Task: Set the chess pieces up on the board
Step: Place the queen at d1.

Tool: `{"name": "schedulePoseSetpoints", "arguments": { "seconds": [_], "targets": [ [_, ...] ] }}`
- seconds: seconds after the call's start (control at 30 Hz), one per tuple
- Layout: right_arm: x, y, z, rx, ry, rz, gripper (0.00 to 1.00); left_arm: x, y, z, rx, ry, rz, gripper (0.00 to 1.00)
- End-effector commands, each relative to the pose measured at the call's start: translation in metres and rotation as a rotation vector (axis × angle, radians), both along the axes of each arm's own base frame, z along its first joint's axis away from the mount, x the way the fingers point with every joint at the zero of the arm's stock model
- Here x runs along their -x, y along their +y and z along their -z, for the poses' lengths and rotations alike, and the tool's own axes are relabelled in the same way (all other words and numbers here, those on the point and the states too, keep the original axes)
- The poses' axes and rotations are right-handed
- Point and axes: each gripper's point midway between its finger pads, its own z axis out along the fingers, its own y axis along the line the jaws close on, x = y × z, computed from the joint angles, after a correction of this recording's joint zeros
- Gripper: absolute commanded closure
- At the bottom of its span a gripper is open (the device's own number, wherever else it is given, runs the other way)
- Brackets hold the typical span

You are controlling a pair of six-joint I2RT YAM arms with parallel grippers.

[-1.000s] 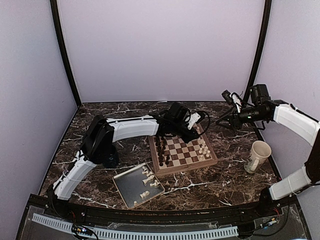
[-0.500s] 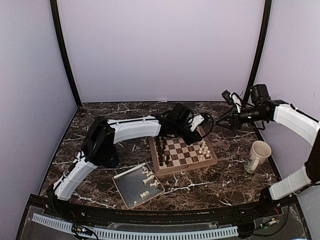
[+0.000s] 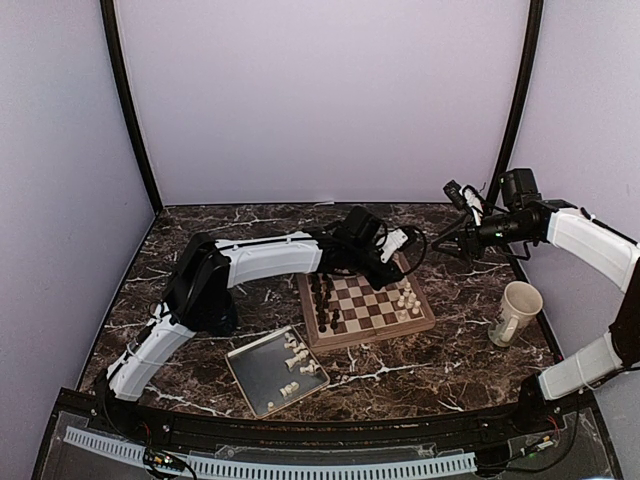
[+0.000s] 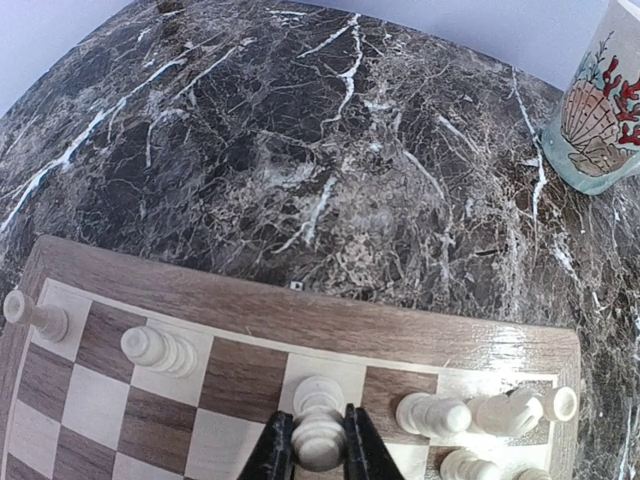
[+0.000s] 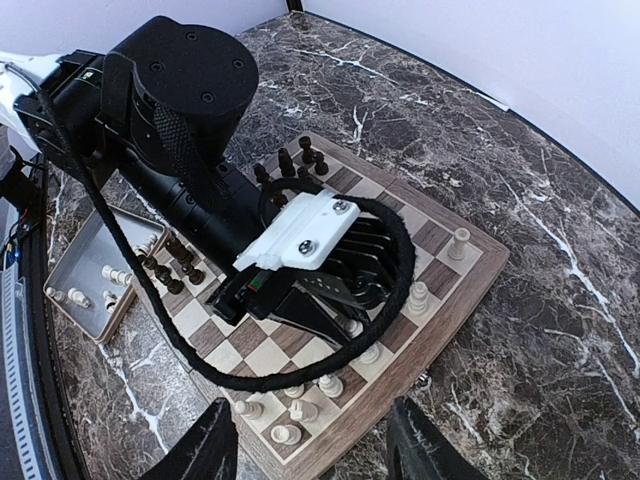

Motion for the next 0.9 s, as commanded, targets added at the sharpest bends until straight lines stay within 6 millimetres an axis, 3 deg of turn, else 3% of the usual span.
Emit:
{"name": "schedulePoseSetpoints", "arguments": {
  "seconds": [0.0, 0.37, 0.73, 0.87],
  "targets": [
    [0.001, 0.001, 0.003, -0.008, 0.009, -0.012, 0.48, -0.01, -0.001, -0.01, -0.006, -0.05, -0.041, 0.84],
    [0.002, 0.001, 0.004, -0.006, 0.011, -0.015, 0.48, -0.025, 0.003, -0.008, -0.03, -0.087, -0.113, 0.83],
    [0.003, 0.001, 0.005, -0.006, 0.014, -0.018, 0.48, -0.025, 0.002, -0.005, -0.024, -0.076, -0.119, 0.8],
    [0.003, 0.001, 0.004, -0.006, 0.011, -0.018, 0.48, -0.025, 0.002, -0.004, -0.023, -0.07, -0.122, 0.73]
  ]
}}
